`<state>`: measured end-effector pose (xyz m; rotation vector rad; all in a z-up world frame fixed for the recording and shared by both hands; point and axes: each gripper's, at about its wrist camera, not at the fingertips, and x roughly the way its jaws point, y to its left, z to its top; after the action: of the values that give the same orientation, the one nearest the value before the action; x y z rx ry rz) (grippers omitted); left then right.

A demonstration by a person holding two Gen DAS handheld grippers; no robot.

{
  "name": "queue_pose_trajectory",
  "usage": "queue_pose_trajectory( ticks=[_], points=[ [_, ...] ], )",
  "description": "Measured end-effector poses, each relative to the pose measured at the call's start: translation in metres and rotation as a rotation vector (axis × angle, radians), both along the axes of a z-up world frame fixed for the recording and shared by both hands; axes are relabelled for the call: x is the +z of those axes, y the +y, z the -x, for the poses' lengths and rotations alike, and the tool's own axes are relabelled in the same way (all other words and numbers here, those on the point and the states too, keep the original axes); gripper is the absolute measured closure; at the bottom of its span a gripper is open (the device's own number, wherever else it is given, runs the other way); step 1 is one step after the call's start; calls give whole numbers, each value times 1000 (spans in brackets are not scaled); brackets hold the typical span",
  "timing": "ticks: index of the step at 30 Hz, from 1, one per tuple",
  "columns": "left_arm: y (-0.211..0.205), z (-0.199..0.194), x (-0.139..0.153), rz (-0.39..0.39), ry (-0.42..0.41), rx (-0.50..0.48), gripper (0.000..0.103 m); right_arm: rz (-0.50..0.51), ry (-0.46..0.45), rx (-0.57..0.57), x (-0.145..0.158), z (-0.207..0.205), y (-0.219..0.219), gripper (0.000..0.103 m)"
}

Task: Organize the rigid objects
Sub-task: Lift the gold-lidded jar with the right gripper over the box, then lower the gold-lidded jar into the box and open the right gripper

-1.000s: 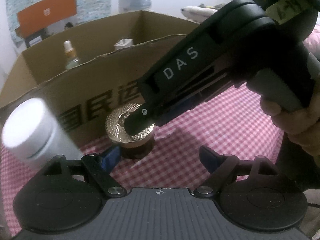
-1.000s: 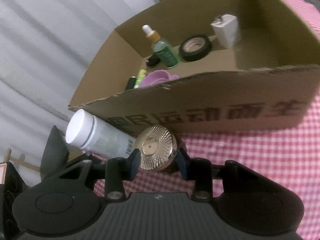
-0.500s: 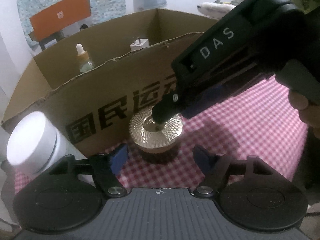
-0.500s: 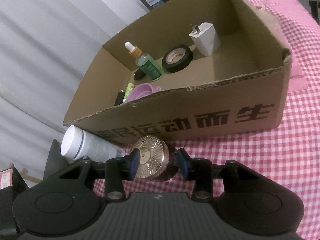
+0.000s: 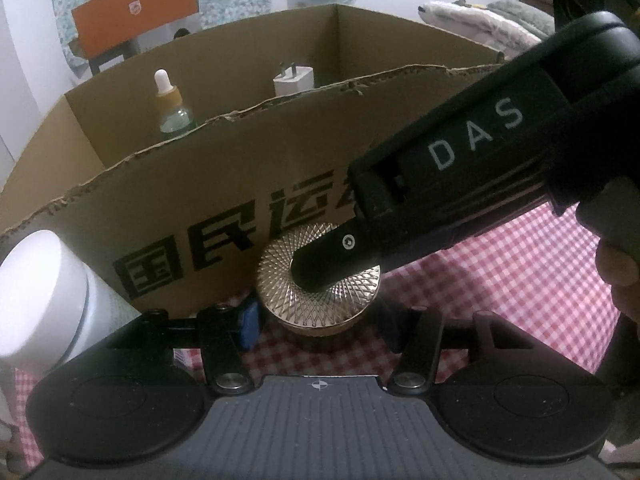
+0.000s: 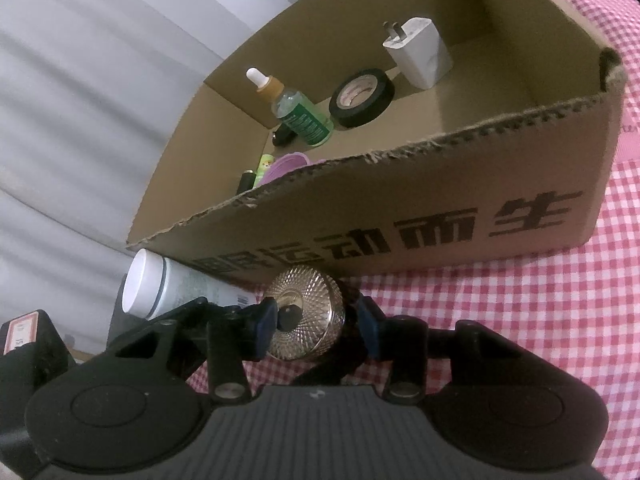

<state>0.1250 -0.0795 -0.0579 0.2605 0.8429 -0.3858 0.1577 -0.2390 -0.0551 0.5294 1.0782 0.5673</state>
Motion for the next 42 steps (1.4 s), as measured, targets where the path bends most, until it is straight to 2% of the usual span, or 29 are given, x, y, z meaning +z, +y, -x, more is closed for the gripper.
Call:
queue_pose_trajectory(
  ticks=[7,12,19,23,26,30,33,36,42],
  points=[
    [-4,14,7,13,11,-19,48,17,-5,-13,5,12,-1,56],
    [-4,33,27,31,-26,-42,48,31,-39,-20,24,30,-2,56],
    [-1,53,82,66,-154,-44,48,48,-204,-14,85,55,-2,56],
    [0,48,110,70,-221,-32,48,59,-309,3,119,55,1,56],
    [-3,34,123,74,-232,-10,48,69,-353,15,137,43,3,56],
    [-6,-1,127,97,-165,21,48,87,-352,39,146,8,6,56],
    [-4,-37,119,144,-58,49,48,109,-296,63,142,-26,8,56],
    [-3,-68,105,171,31,85,48,140,-238,91,131,-60,11,56],
    [-5,-116,72,170,182,159,48,180,-96,134,94,-118,17,56]
  ],
)
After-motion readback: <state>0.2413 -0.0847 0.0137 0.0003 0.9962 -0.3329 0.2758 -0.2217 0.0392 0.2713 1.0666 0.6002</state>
